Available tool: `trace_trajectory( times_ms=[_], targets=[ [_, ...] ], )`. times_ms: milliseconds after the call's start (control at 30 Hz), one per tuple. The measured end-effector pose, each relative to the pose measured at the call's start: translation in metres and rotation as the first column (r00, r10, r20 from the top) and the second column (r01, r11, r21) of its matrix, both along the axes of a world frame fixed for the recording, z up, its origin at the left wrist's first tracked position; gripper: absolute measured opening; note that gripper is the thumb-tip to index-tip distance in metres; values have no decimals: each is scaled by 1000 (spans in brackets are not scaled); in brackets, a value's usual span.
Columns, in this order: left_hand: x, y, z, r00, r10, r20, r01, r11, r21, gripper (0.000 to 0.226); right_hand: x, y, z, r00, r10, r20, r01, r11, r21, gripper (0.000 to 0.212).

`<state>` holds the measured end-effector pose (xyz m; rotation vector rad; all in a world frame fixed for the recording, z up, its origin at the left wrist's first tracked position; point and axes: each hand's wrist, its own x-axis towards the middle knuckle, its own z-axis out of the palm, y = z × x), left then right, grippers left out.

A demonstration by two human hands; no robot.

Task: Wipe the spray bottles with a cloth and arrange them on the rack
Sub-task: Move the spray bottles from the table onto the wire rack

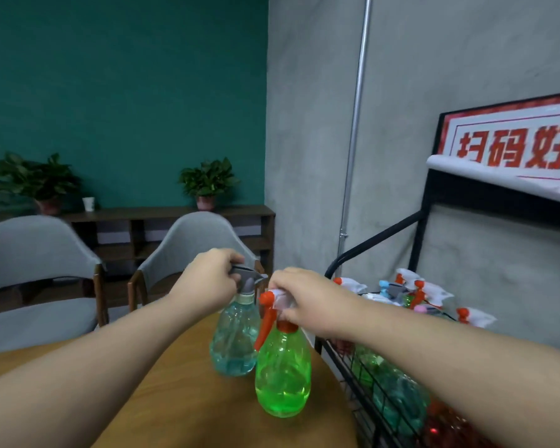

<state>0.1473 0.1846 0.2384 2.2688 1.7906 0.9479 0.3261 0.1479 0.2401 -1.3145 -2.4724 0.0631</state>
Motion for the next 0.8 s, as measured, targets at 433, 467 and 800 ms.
trace_trajectory(
  times_ms=[433, 467, 800],
  targets=[
    [100, -102, 43, 956, -265, 129, 254, 962, 98, 35, 96, -142, 62, 975, -214, 67, 210, 976, 56, 29],
    [109, -106, 43, 948, -287, 136, 275, 956, 104, 35, 104, -151, 65, 968, -234, 89, 229, 971, 63, 28],
    [186, -136, 39, 846, -462, 267, 454, 886, 97, 33, 176, -217, 83, 895, -421, 147, 408, 906, 107, 37]
  ],
)
